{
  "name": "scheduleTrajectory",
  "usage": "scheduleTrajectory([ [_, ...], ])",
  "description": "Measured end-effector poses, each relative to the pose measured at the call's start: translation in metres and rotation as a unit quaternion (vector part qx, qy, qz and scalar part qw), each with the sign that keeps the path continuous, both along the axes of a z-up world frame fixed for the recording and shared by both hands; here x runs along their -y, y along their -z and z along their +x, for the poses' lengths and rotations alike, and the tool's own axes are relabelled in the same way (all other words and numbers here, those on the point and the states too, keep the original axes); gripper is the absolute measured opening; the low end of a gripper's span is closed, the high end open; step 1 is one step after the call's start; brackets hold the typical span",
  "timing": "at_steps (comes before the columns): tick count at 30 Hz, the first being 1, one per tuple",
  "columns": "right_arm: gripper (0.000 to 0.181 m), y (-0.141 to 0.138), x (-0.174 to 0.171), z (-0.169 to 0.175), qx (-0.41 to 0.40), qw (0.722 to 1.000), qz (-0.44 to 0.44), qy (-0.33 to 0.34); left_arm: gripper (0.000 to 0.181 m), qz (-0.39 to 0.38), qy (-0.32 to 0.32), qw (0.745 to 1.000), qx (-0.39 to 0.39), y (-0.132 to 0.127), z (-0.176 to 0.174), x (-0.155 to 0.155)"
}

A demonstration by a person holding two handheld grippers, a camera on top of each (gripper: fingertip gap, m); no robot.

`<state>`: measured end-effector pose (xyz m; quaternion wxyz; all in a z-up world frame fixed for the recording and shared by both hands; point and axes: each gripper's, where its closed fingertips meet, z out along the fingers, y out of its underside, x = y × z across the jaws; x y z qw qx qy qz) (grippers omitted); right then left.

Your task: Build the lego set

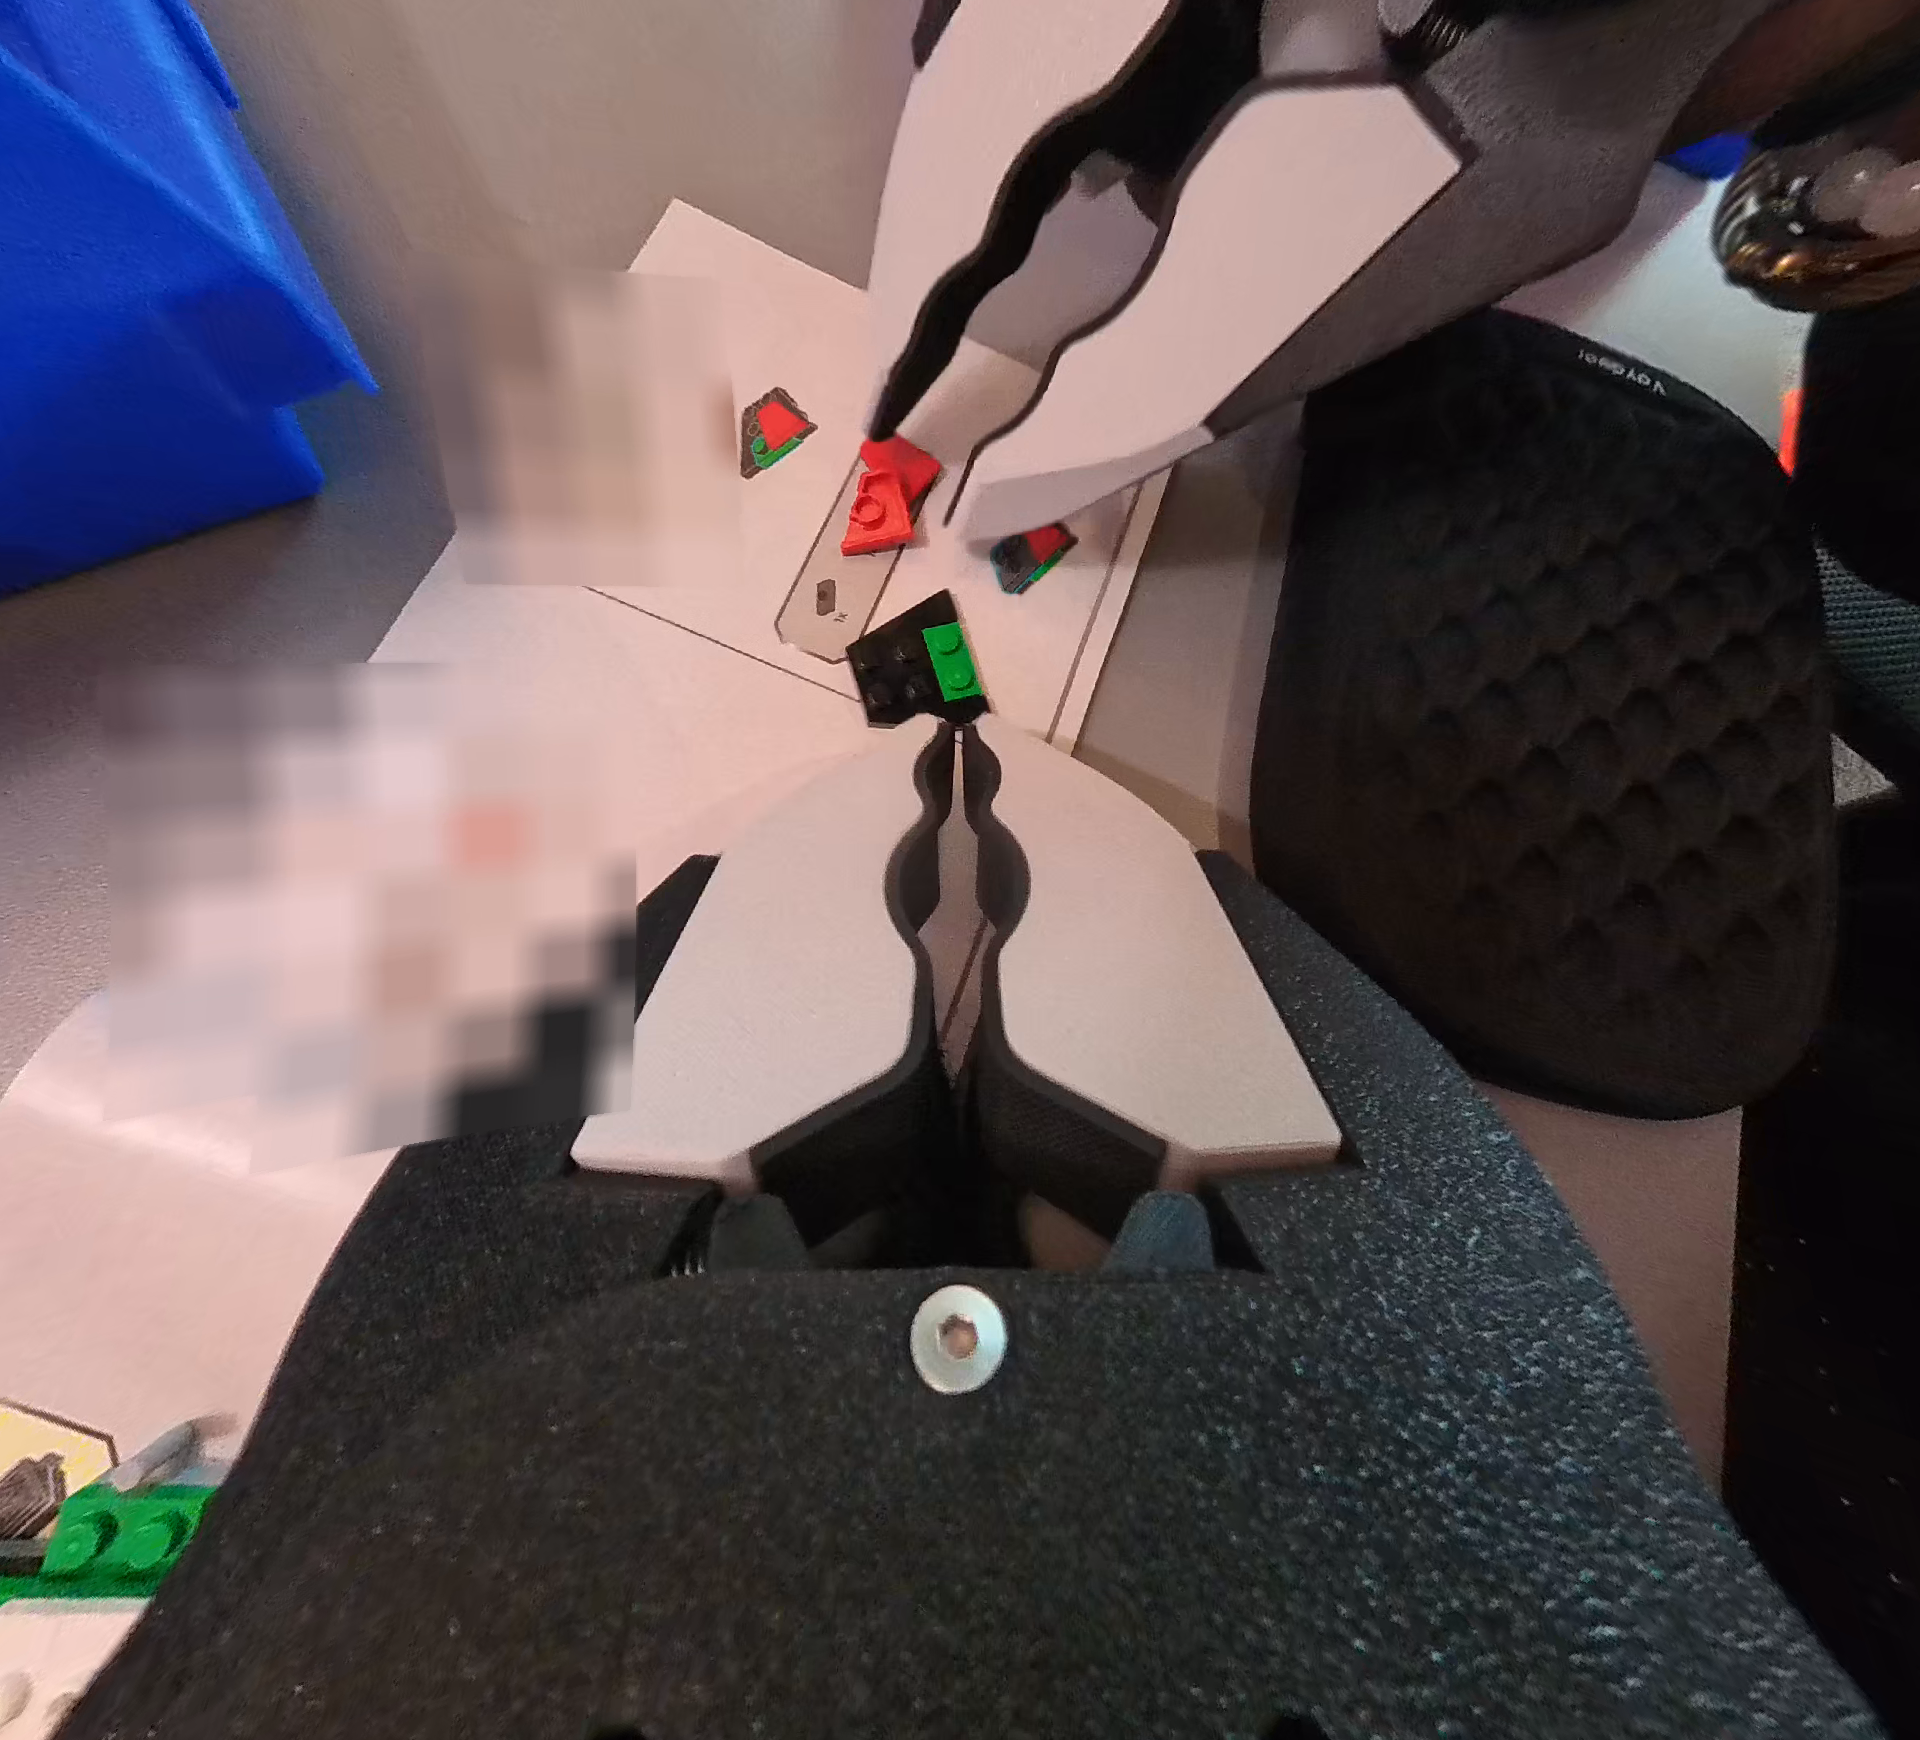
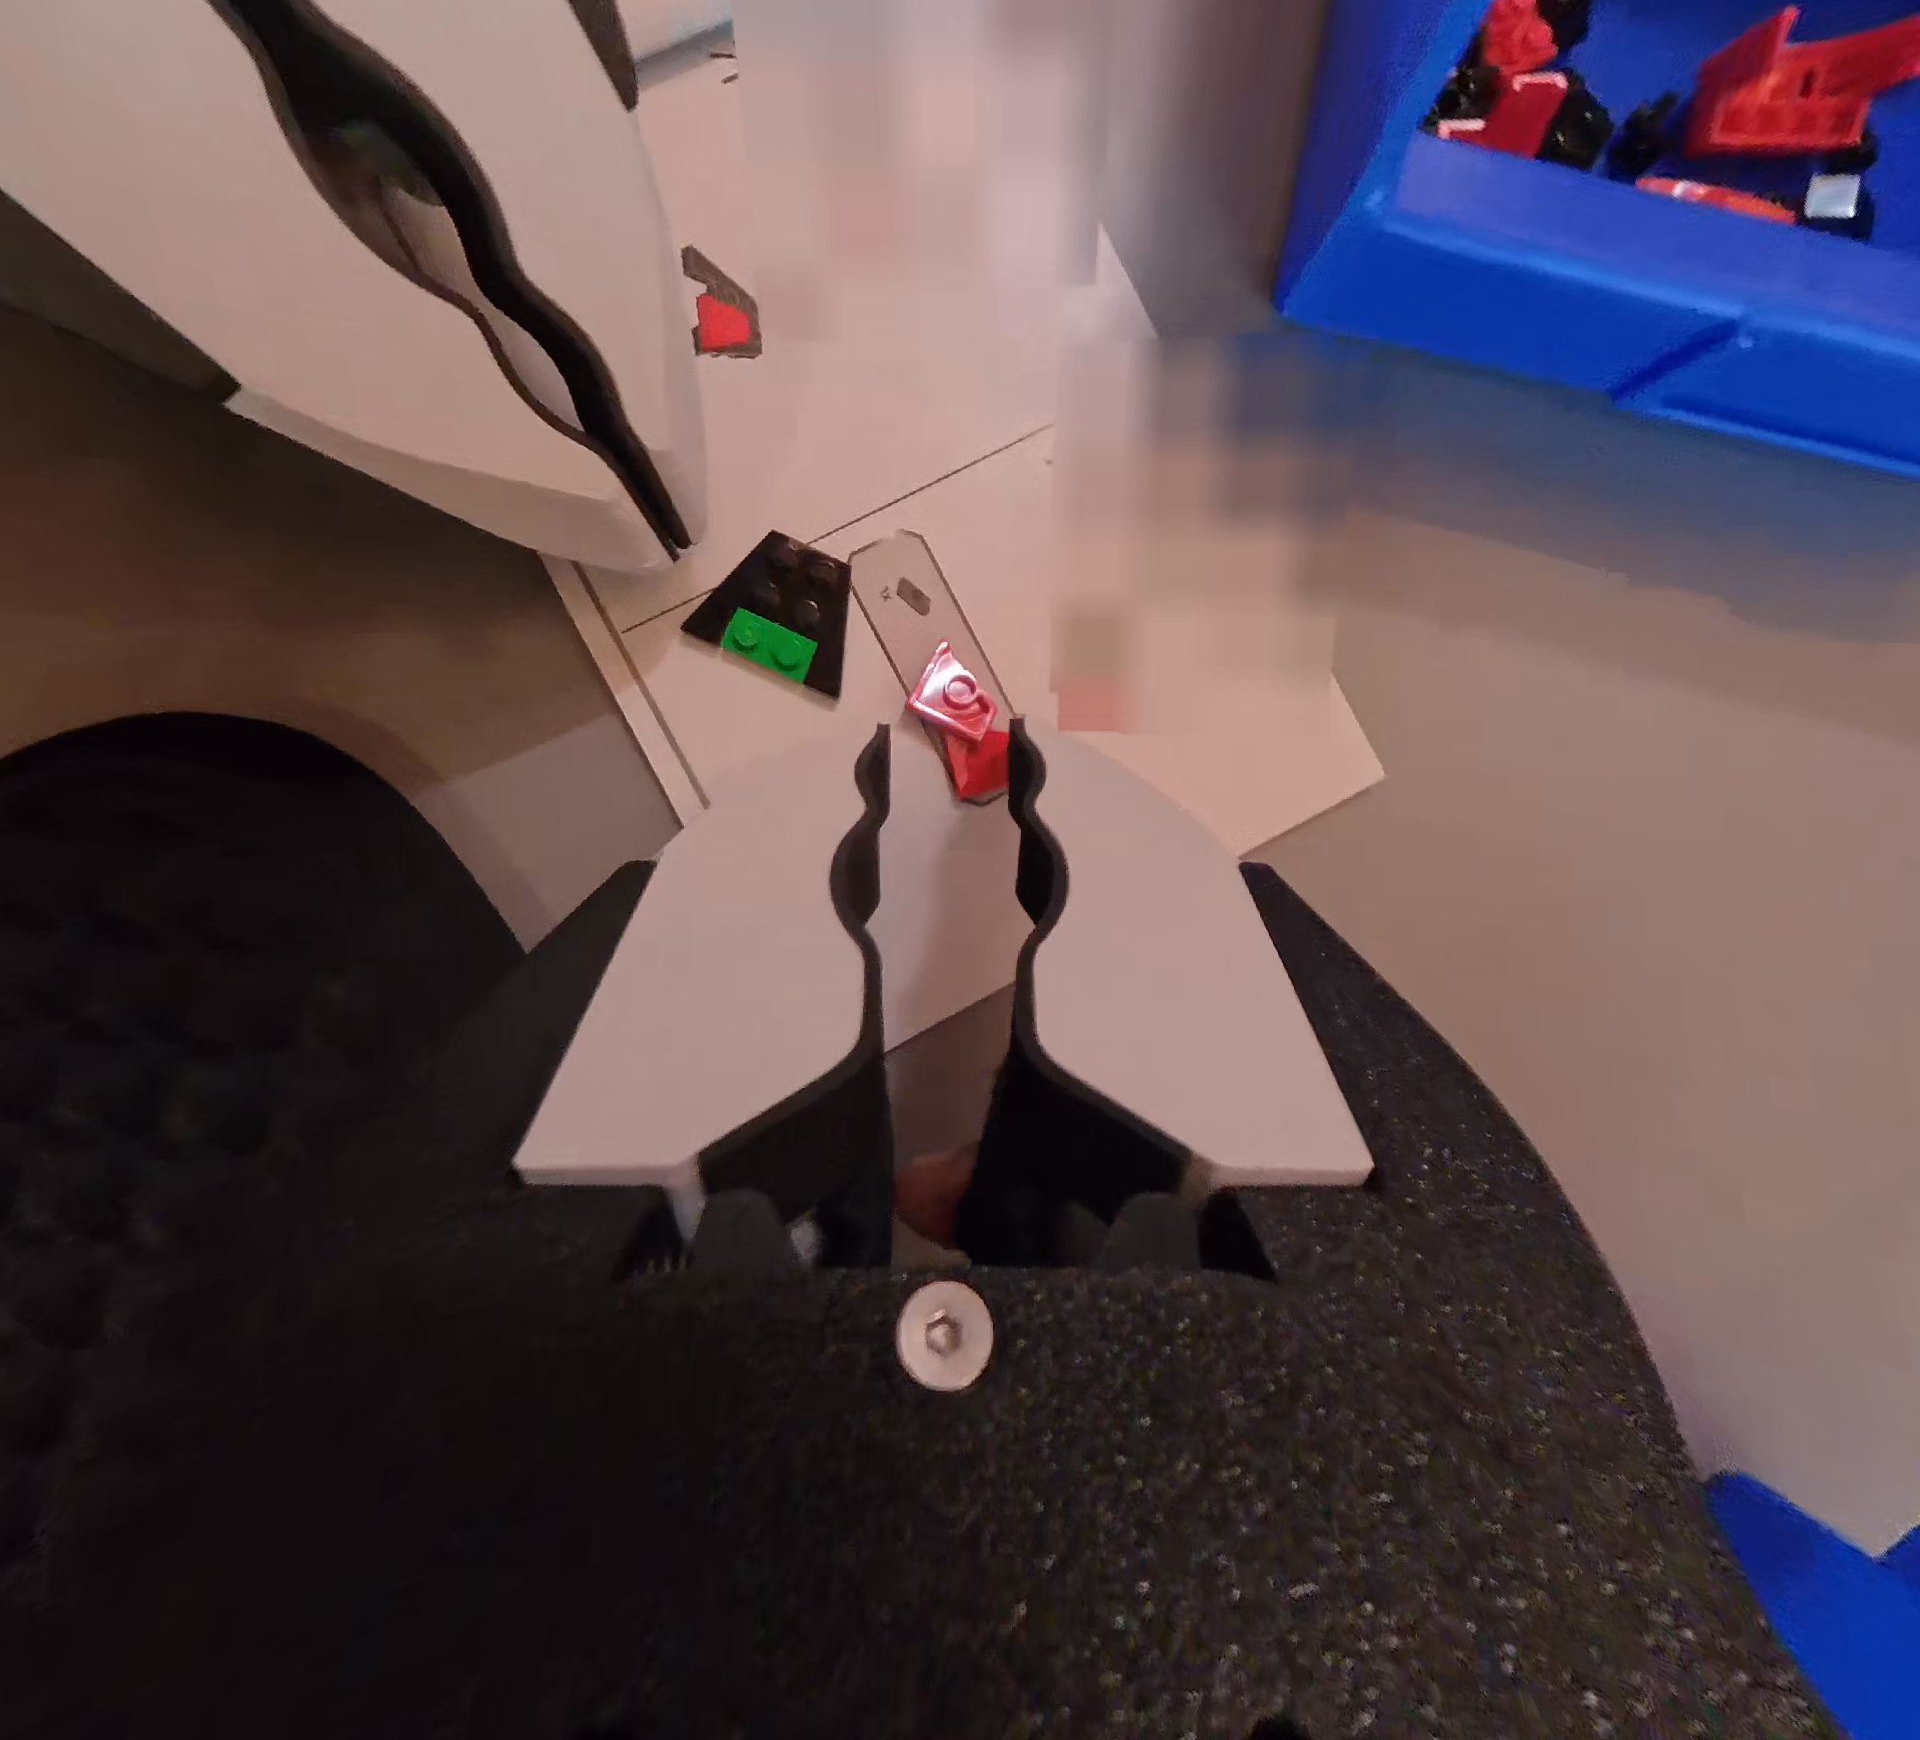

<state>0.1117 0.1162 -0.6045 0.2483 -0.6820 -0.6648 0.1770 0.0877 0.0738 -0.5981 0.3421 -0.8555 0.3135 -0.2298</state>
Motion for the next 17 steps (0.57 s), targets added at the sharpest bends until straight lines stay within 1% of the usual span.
scheduleTrajectory([
  [4,0.020,0.005,0.001,-0.004,0.021,0.998,0.029,-0.043,0.001,0.001,0.000,1.000,0.006,-0.002,-0.001,0.000],
  [7,0.005,0.007,0.002,-0.004,0.024,0.997,0.026,-0.066,0.003,0.004,0.001,1.000,0.010,-0.003,-0.001,0.001],
  [12,0.003,0.004,-0.002,-0.004,0.006,0.998,0.017,-0.062,0.005,0.010,-0.009,1.000,0.015,-0.006,-0.007,-0.001],
  [14,0.003,-0.006,0.004,-0.009,-0.039,0.998,-0.024,-0.050,0.005,0.017,-0.015,1.000,0.018,-0.009,-0.008,-0.002],
  [15,0.004,-0.014,0.008,-0.012,-0.073,0.995,-0.061,-0.040,0.005,0.025,-0.019,0.999,0.022,-0.012,-0.009,-0.003],
  [16,0.004,-0.025,0.014,-0.017,-0.111,0.987,-0.111,-0.027,0.006,0.034,-0.025,0.999,0.029,-0.016,-0.010,-0.004],
  [17,0.003,-0.037,0.021,-0.019,-0.153,0.973,-0.172,-0.020,0.007,0.043,-0.028,0.998,0.042,-0.020,-0.010,-0.005],
])
